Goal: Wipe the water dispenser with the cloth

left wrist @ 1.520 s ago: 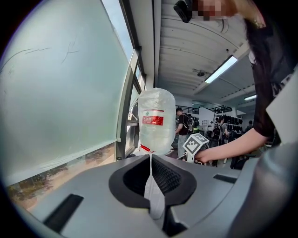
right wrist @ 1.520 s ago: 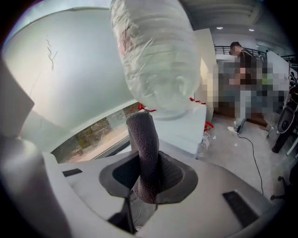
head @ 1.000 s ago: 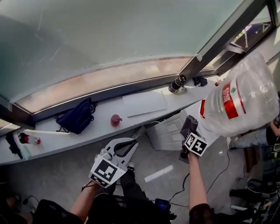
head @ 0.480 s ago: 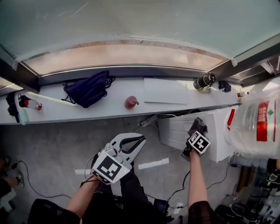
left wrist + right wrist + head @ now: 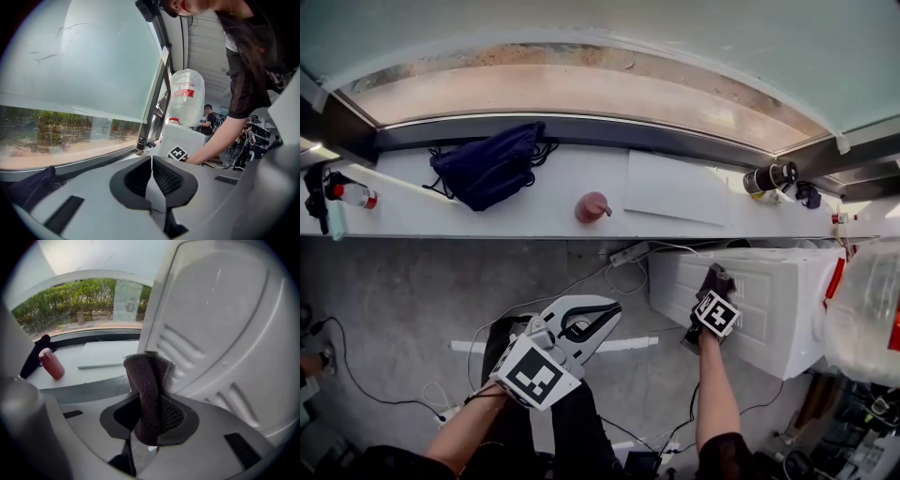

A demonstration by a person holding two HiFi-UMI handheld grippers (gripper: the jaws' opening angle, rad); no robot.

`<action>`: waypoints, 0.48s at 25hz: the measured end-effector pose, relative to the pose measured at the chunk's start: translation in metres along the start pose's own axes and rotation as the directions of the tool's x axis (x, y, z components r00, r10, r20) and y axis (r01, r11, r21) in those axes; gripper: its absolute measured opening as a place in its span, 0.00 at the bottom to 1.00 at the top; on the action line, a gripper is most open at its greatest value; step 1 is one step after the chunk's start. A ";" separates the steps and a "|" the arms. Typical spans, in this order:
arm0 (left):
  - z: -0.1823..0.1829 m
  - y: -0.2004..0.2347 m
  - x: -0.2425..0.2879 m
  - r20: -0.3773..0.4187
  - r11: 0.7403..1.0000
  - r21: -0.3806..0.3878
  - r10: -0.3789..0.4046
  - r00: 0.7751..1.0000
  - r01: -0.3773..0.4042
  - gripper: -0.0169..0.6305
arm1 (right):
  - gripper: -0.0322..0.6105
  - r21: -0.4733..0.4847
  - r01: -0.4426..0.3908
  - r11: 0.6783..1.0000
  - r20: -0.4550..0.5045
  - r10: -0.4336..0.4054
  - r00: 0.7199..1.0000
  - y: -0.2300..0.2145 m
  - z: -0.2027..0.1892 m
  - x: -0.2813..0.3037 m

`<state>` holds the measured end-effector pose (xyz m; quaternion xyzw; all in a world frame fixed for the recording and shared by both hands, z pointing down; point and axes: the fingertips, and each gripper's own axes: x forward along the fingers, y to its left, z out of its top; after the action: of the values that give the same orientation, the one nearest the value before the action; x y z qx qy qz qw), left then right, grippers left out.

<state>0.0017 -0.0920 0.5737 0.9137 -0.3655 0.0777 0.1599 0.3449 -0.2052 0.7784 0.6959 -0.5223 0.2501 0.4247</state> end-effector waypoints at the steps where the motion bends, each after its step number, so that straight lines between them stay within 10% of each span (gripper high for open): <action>1: -0.009 0.001 0.003 -0.004 1.000 -0.004 0.000 1.000 0.000 0.06 | 0.21 -0.008 -0.003 1.000 -0.008 0.003 1.000 0.004 -0.007 0.011; 12: -0.077 0.024 0.017 -0.042 1.000 0.025 0.019 0.999 -0.018 0.06 | 0.21 -0.039 0.024 0.999 -0.108 -0.028 0.994 0.041 -0.064 0.104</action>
<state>-0.0050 -0.0924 0.6559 0.9103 -0.3695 0.1029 0.1553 0.3472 -0.2079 0.9070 0.6799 -0.4938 0.2723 0.4688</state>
